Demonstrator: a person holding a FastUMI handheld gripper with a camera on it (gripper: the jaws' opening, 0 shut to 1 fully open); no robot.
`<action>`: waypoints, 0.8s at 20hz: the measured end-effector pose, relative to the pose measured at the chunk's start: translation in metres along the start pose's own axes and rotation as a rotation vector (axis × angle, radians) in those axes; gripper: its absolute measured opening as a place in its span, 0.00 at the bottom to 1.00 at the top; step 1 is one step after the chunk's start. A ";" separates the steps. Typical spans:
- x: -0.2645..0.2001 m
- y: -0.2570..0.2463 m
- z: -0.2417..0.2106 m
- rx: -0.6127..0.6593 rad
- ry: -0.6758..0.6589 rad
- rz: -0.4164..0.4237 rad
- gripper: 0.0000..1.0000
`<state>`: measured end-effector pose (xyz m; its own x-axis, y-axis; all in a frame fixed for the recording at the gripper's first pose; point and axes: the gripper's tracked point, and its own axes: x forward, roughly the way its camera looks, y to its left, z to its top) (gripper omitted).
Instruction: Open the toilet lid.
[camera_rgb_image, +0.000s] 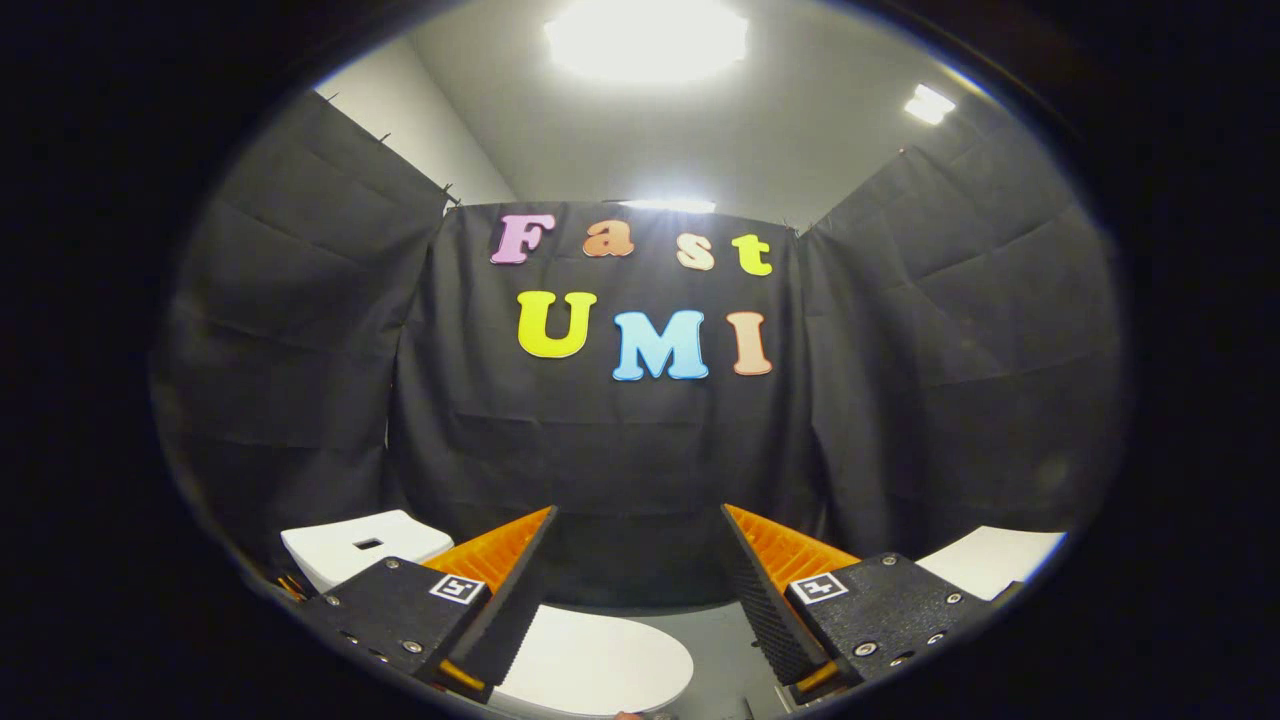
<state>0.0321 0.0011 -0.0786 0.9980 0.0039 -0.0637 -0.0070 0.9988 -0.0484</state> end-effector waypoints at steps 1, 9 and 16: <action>0.002 -0.003 -0.010 0.004 0.018 -0.003 0.95; 0.005 -0.034 -0.089 0.166 0.182 -0.057 0.95; -0.003 -0.046 -0.158 0.335 0.315 -0.092 0.96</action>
<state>0.0194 -0.0521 -0.2336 0.9254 -0.0490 -0.3758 0.1534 0.9552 0.2532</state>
